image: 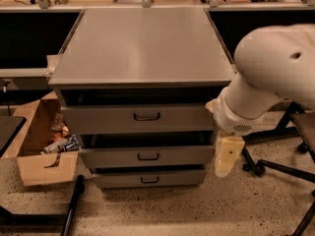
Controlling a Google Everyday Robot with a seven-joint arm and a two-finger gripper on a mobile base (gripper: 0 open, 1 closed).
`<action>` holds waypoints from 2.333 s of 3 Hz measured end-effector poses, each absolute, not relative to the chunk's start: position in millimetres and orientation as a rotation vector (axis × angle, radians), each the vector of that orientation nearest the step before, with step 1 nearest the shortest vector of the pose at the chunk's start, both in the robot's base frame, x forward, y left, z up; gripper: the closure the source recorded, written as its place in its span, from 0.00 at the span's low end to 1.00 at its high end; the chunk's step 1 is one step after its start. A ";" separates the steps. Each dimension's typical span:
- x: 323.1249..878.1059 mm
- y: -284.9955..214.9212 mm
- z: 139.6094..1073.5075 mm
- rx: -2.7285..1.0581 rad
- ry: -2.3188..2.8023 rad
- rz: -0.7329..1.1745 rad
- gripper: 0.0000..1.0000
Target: Open middle drawer
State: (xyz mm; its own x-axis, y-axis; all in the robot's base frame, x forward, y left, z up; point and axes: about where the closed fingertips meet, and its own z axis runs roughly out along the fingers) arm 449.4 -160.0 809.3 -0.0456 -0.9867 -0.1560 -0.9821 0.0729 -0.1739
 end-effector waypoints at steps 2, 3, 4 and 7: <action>456.2 -131.2 739.3 -2.038 2.057 0.106 0.00; 467.4 -147.3 684.5 -2.051 2.066 0.105 0.00; 475.8 -154.0 609.7 -2.127 2.049 0.068 0.00; 542.8 -159.6 491.5 -2.118 1.985 -0.025 0.00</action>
Offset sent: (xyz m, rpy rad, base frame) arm 0.0028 0.0255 -0.0509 0.0535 0.0440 0.0545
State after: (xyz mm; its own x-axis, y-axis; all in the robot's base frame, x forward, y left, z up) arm 542.8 -159.6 491.5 0.0777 -0.9857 -0.1493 -0.9817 -0.0496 -0.1836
